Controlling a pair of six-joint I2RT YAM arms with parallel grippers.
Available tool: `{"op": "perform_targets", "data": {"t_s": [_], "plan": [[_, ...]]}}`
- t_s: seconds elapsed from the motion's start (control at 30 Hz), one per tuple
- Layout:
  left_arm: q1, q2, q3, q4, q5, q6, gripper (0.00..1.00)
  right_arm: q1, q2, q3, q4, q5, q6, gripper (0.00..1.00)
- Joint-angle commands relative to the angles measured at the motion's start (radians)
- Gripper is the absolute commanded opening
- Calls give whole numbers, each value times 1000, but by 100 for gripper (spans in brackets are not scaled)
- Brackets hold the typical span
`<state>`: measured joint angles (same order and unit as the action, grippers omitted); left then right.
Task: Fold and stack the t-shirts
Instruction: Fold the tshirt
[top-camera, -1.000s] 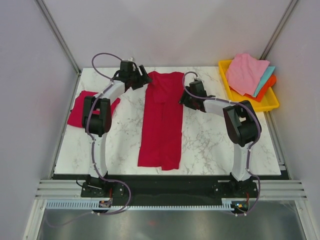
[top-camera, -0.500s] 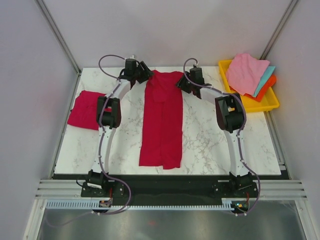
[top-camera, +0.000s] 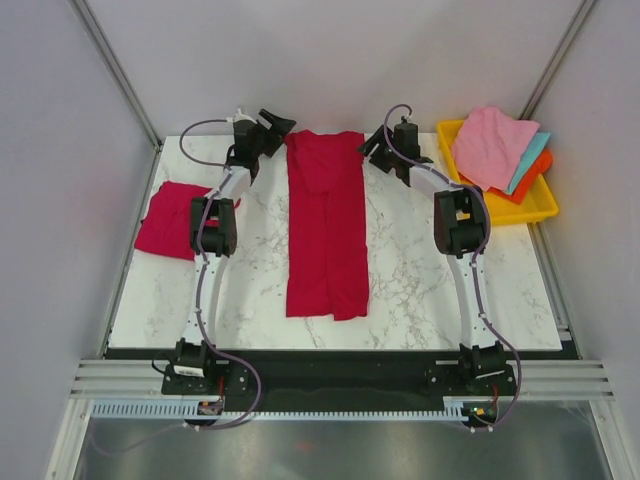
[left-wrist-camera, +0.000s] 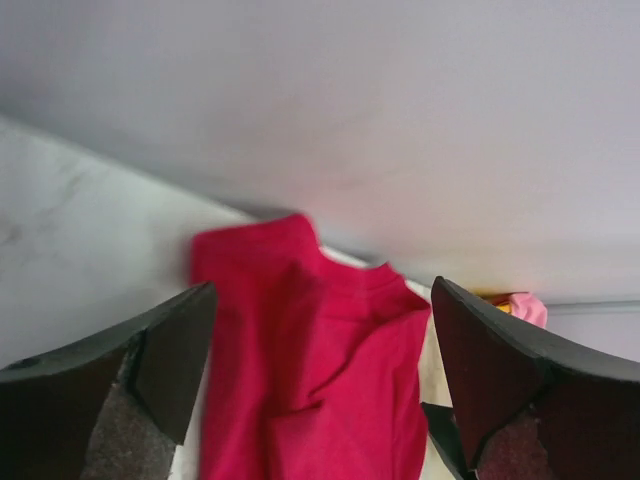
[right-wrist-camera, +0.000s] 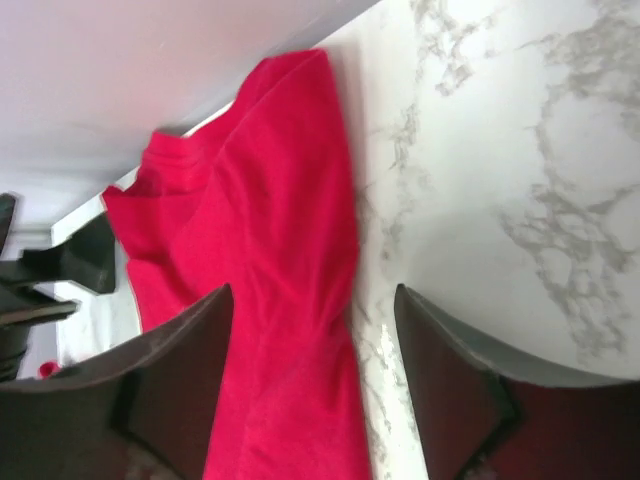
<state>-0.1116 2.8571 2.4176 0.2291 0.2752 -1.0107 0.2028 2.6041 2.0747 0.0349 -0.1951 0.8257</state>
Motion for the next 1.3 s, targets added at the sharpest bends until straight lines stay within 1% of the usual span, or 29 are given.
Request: {"op": "perform_targets", "data": {"t_s": [0.0, 0.07, 0.13, 0.2, 0.3, 0.33, 0.37, 0.4, 0.43, 0.5, 0.53, 0.57, 0.6, 0.63, 0.67, 0.7, 0.73, 0.77, 0.8, 0.87, 0.9, 0.93, 0.97, 1.0, 1.03, 1.13, 1.2, 1.23, 1.27], "plan": [[4, -56, 17, 43, -5, 16, 100, -9, 33, -21, -119, 31, -30, 77], [3, -108, -53, 41, -8, 61, 100, -9, 13, -39, -112, 19, -39, 80], [1, -178, -133, 41, -10, 69, 100, -9, -12, -53, -112, 3, -42, 79], [1, -217, -188, 20, 10, 75, 100, -9, -38, -97, -101, -19, -42, 79], [-2, -318, -280, -27, 22, 104, 100, -8, -133, -230, -70, -17, -60, 74], [-3, -353, -384, -27, 24, 110, 100, -3, -165, -278, -60, -10, -69, 73], [-3, -437, -441, -25, 24, 122, 100, -2, -235, -374, -43, -4, -79, 68], [-5, -479, -503, -27, 27, 133, 100, 3, -277, -427, -43, 2, -100, 65], [-5, -528, -616, -30, 60, 144, 100, 9, -355, -524, -12, 8, -112, 64], [-11, -655, -725, -65, 81, 167, 100, 20, -435, -623, -9, 22, -152, 63], [-14, -698, -835, -74, 78, 178, 100, 35, -513, -671, -9, 31, -160, 64], [-20, -796, -904, -76, 67, 196, 100, 41, -554, -774, -3, 37, -163, 63], [-34, -846, -1042, -77, 47, 207, 100, 50, -596, -829, 5, 39, -169, 63], [-40, -890, -1108, -77, 6, 215, 100, 70, -675, -929, 22, 42, -174, 63], [-46, -939, -1171, -79, -8, 234, 100, 82, -712, -974, 23, 52, -180, 63], [-59, -1012, -1286, -77, -36, 242, 100, 114, -748, -1016, 22, 60, -192, 63], [-65, -1050, -1340, -82, -45, 247, 100, 131, -806, -1086, 17, 66, -197, 63], [-69, -1079, -1391, -82, -45, 247, 100, 150, -832, -1119, 11, 78, -198, 63], [-72, -1134, -1484, -83, -42, 247, 99, 187, -857, -1146, 7, 79, -200, 62], [-77, -1188, -1578, -86, -41, 239, 96, 222, -929, -1234, -6, 83, -189, 61], [-83, -1243, -1670, -80, -39, 235, 95, 254, -982, -1299, -4, 88, -183, 61], [-85, -1266, -1709, -77, -28, 239, 94, 271, -1012, -1333, -1, 94, -163, 60], [-86, -1297, -1745, -76, -19, 251, 89, 289, -1042, -1364, 2, 101, -157, 60], [-89, -1324, -1813, -79, -11, 264, 89, 328, -1093, -1392, 2, 105, -152, 59], [-92, -1381, -1845, -83, -4, 276, 88, 348, -1119, -1438, 2, 109, -146, 59], [-100, -1488, -1946, -115, 64, 308, 81, 420, -1210, -1505, -32, 152, -112, 58], [-120, -1539, -2012, -142, 90, 299, 80, 472, -1271, -1539, -65, 189, -91, 58], [-134, -1582, -2032, -140, 99, 276, 76, 487, -1286, -1547, -72, 189, -82, 56], [-176, -1605, -2063, -145, 102, 267, 73, 519, -1297, -1556, -76, 189, -65, 53]]}}
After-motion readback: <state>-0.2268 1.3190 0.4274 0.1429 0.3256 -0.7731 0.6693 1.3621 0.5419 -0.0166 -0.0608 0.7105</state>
